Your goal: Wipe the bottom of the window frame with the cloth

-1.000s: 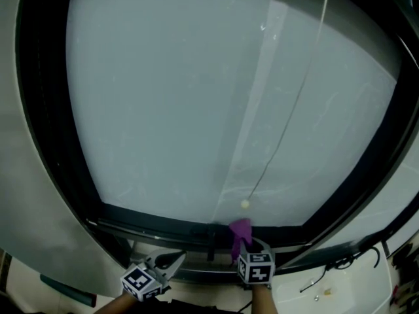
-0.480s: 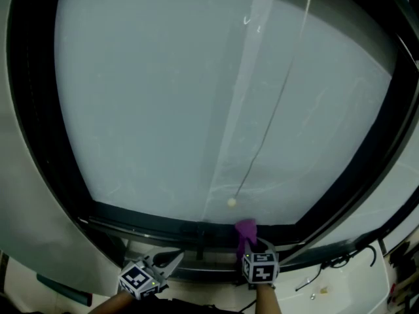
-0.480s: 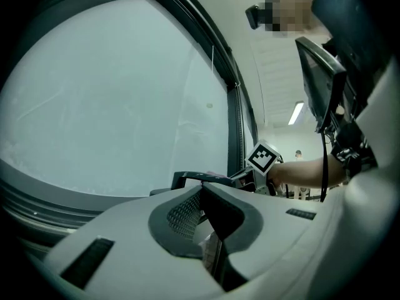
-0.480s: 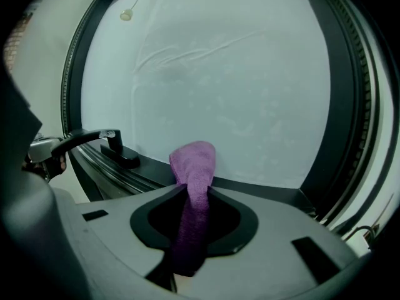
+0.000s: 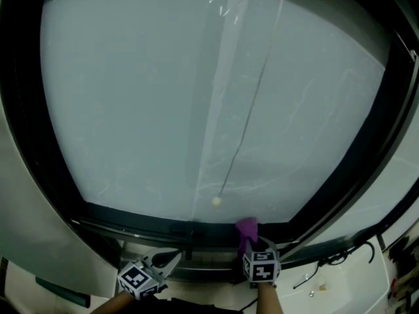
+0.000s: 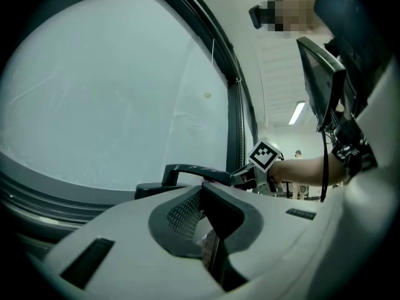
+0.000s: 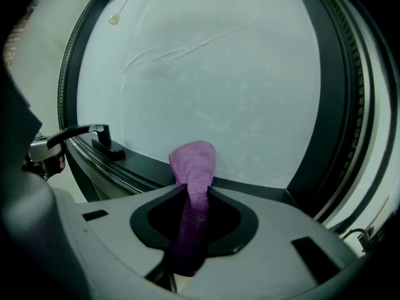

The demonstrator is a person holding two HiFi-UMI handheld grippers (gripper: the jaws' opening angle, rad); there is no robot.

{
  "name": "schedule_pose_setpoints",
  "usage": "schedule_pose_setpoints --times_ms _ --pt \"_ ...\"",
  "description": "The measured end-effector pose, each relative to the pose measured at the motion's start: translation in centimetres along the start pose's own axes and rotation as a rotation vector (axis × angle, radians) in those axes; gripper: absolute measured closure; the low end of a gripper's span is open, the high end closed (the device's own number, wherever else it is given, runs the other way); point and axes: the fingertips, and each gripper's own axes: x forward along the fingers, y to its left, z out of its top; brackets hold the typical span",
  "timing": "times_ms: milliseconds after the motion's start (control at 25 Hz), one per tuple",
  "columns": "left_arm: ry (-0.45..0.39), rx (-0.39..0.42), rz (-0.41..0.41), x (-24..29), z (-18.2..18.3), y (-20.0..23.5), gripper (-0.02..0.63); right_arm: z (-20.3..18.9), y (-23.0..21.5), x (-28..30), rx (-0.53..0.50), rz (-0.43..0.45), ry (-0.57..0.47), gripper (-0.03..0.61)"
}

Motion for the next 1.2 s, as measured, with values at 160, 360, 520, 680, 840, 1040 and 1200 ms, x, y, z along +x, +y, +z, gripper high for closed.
schedule_pose_setpoints --times_ms 160,360,520,680,840,1040,1200 --pt "-0.002 -0.008 -0.013 1.1 -0.5 -0.6 0.609 -0.5 -1.8 -0.1 -0.011 -0.034 0.015 0.491" --pt "-0.002 -0.016 -0.026 2.3 -0.9 -1.2 0.609 -1.0 -3.9 -0.2 -0.004 -0.052 0.022 0.492" --pt "-0.007 -0.016 -0.03 2.9 -1.1 -1.3 0.609 -1.4 -5.0 -0.2 -0.004 -0.061 0.026 0.492" --pt "-0.011 -0.019 -0.038 3.3 -1.0 -1.6 0.609 -1.6 -5.8 -0.2 0.001 -0.073 0.028 0.491" --pt "-0.018 -0.027 -0.046 3.8 -1.1 -2.1 0.609 -1.8 -6.8 -0.5 -0.007 -0.092 0.036 0.491" --pt "-0.021 -0.025 -0.054 4.1 -1.2 -2.6 0.609 -2.6 -8.6 -0.5 -0.003 -0.128 0.043 0.491" --pt "-0.025 -0.022 -0.053 4.1 -1.2 -2.8 0.609 -2.9 -9.8 -0.5 0.003 -0.152 0.046 0.491"
